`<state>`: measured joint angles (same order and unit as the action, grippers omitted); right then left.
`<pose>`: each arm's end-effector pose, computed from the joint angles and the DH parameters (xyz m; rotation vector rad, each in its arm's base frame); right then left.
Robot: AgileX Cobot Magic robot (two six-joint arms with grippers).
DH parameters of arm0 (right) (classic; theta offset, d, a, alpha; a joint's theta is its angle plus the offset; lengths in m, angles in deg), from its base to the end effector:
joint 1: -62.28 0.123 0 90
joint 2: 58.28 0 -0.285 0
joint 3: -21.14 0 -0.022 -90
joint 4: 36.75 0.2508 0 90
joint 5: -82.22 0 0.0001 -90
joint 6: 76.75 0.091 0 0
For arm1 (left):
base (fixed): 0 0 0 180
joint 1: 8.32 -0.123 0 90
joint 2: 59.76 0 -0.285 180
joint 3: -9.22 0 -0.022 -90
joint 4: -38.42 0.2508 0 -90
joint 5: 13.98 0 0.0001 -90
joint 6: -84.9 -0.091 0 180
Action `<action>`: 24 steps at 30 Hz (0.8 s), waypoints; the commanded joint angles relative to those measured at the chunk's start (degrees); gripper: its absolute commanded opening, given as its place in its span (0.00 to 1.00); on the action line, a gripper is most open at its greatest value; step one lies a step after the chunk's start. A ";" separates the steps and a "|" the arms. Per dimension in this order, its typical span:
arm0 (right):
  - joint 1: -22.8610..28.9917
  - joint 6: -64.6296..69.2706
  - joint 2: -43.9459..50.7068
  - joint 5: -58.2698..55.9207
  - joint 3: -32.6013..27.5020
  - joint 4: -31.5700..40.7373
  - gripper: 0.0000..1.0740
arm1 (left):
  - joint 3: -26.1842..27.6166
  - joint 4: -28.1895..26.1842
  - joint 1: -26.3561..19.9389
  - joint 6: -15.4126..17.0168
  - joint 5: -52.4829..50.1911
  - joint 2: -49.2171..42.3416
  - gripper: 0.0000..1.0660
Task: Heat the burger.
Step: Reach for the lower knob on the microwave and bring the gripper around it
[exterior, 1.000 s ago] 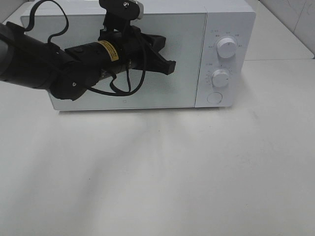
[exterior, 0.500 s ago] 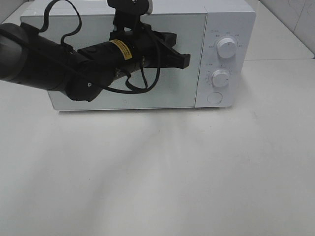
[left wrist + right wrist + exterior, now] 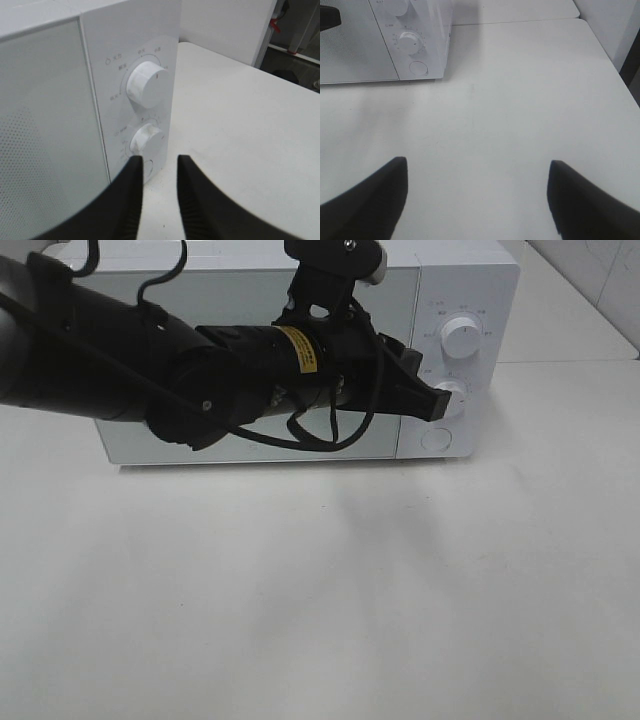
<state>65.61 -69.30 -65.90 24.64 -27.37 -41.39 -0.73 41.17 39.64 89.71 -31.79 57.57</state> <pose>-0.0030 -0.0064 0.2824 0.0725 1.9809 0.0261 0.2866 -0.3199 0.2113 0.7706 1.7995 -0.5995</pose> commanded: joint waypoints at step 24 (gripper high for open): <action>-0.17 -0.80 1.66 0.17 -0.11 0.29 0.68 | 0.40 -0.86 0.92 0.80 53.29 -18.79 0.95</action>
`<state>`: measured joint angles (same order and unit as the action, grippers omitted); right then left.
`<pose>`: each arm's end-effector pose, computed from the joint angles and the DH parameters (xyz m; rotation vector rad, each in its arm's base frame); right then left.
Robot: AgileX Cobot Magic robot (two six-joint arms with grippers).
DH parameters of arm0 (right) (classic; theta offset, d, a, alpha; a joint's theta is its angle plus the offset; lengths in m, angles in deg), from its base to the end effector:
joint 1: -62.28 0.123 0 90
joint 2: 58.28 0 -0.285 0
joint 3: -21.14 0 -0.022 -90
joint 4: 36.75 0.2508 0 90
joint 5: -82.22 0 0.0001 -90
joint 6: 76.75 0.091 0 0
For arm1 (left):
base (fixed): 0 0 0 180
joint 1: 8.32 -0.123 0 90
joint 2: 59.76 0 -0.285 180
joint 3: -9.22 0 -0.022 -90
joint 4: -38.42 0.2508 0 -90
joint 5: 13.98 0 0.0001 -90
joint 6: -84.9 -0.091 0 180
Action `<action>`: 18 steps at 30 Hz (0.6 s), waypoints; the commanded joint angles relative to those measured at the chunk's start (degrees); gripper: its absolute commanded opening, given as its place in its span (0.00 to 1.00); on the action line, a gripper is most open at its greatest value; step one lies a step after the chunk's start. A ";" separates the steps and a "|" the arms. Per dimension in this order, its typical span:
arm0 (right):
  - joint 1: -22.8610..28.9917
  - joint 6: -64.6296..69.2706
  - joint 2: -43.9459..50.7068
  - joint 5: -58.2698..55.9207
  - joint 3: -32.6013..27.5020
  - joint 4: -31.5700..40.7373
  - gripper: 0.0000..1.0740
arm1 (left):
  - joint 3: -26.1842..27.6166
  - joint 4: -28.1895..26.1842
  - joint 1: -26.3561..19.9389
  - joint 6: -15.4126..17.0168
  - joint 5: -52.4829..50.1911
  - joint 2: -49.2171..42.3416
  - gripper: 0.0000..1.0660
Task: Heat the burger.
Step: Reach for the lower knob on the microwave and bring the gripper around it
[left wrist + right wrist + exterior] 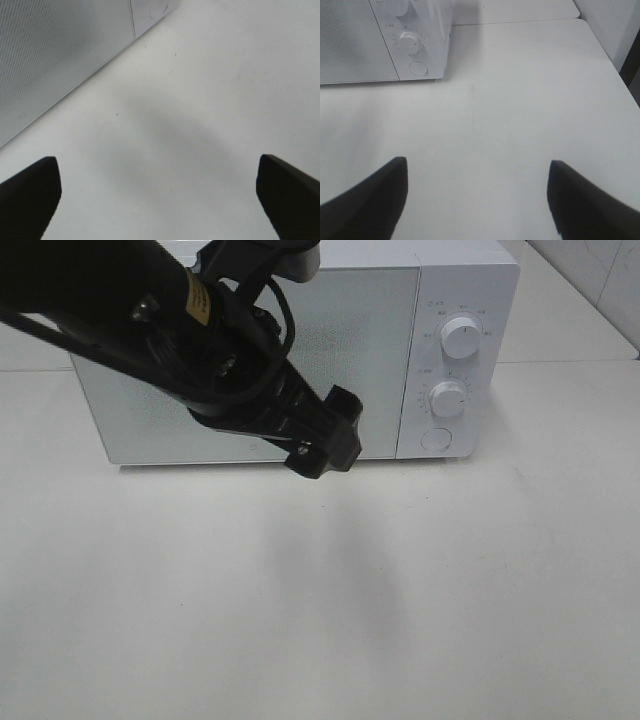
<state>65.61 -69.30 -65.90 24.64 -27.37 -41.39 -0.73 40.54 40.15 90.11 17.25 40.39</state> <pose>-0.0030 -0.0064 0.2824 0.0725 1.9809 0.0261 0.2334 -0.2609 0.2669 0.9513 2.3144 -0.3626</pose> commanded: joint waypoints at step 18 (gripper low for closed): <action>-0.17 -0.80 1.66 0.17 -0.11 0.29 0.68 | 0.40 -4.01 -10.37 -1.32 21.20 -6.13 0.95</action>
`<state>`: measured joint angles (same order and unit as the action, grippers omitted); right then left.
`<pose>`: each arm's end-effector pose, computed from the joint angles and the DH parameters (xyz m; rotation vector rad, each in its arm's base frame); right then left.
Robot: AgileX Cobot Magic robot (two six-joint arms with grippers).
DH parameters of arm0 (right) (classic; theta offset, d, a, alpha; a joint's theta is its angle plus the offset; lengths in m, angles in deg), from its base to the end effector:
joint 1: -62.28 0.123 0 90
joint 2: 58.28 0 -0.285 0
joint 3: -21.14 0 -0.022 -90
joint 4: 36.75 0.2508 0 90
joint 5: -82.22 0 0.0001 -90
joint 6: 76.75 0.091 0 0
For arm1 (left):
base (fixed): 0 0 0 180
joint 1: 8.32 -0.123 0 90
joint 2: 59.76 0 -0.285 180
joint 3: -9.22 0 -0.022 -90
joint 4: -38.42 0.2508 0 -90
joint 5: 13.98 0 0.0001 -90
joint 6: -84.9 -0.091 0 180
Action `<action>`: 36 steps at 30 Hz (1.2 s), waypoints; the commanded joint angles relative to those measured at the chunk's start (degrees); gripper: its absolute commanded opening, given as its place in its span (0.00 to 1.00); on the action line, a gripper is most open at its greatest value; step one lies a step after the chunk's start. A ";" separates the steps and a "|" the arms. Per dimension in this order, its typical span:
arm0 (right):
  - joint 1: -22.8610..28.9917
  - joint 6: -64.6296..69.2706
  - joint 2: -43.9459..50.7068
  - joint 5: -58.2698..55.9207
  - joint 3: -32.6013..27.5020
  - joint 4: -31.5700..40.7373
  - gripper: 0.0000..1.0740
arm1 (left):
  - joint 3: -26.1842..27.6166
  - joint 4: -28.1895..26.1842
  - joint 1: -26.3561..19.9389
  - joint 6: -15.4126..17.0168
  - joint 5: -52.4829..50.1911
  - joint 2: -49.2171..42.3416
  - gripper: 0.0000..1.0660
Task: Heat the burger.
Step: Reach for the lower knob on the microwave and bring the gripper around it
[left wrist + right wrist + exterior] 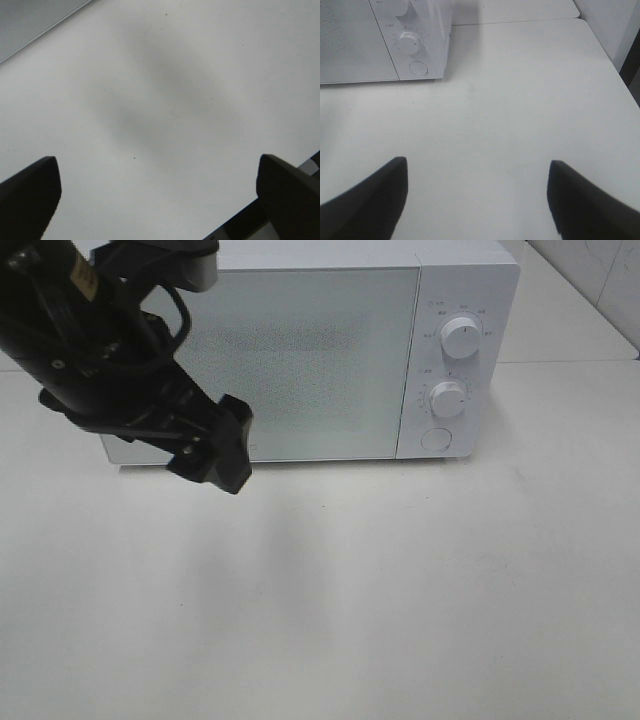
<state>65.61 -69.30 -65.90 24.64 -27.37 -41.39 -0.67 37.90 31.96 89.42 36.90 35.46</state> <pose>-0.0030 -0.0064 0.2824 0.0725 1.9809 0.0261 0.2366 -0.2014 0.2795 0.8381 2.6169 -0.2332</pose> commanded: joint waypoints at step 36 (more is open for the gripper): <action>-0.17 -0.80 1.66 0.17 -0.11 0.29 0.68 | -11.40 -5.21 -36.55 -7.16 14.15 -20.57 0.95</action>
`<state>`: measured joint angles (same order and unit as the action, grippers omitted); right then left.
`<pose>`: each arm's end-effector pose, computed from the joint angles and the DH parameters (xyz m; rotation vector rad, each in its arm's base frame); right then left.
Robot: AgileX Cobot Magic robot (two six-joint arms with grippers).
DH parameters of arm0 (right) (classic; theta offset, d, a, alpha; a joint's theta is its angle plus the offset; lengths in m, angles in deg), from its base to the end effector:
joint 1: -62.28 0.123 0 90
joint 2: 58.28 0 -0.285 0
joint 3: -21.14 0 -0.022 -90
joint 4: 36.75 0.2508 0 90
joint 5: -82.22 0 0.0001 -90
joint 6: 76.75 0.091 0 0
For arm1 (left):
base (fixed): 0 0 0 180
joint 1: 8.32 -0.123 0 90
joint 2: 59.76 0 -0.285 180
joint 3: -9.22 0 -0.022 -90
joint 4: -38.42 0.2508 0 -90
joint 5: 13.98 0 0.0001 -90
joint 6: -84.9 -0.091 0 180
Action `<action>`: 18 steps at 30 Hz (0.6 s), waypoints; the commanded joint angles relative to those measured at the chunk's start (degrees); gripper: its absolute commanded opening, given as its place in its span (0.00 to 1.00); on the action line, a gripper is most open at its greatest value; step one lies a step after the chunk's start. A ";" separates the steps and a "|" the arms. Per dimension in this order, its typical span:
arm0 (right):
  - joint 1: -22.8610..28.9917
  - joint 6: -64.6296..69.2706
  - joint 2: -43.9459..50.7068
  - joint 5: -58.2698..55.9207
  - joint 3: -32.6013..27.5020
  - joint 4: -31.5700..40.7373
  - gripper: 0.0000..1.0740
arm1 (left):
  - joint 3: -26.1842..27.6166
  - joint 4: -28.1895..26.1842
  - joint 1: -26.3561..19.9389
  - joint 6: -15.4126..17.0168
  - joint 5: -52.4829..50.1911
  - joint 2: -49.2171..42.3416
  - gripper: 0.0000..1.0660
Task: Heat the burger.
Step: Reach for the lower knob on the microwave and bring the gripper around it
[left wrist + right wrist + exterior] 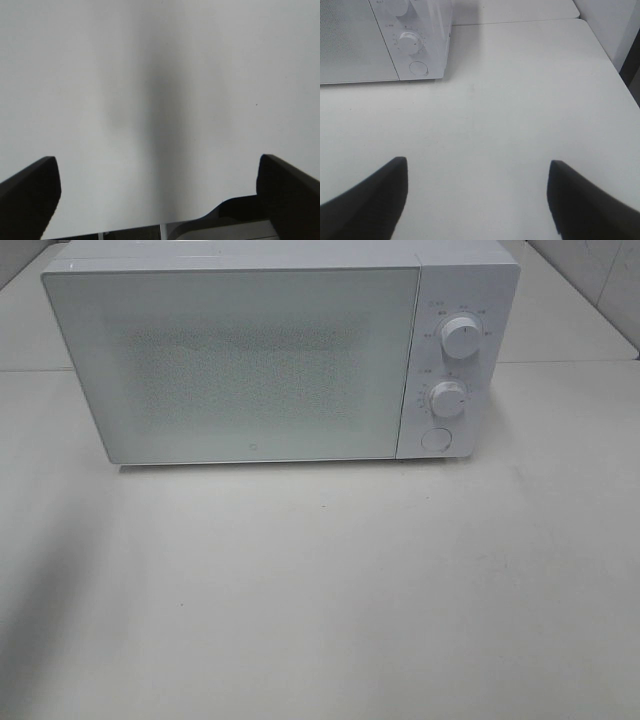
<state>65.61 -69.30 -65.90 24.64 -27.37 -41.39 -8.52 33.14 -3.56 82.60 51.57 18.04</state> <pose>-0.0030 -0.0064 0.2824 0.0725 1.9809 0.0261 0.2196 -0.0259 0.3135 0.1391 2.8071 -0.1369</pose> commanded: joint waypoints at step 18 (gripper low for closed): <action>-0.17 -0.80 1.66 0.17 -0.11 0.29 0.68 | -24.24 0.74 -1.60 -1.55 -5.27 -29.05 0.95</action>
<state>65.61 -69.30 -65.90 24.64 -27.37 -41.39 -31.67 33.66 -5.00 81.06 46.82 -9.18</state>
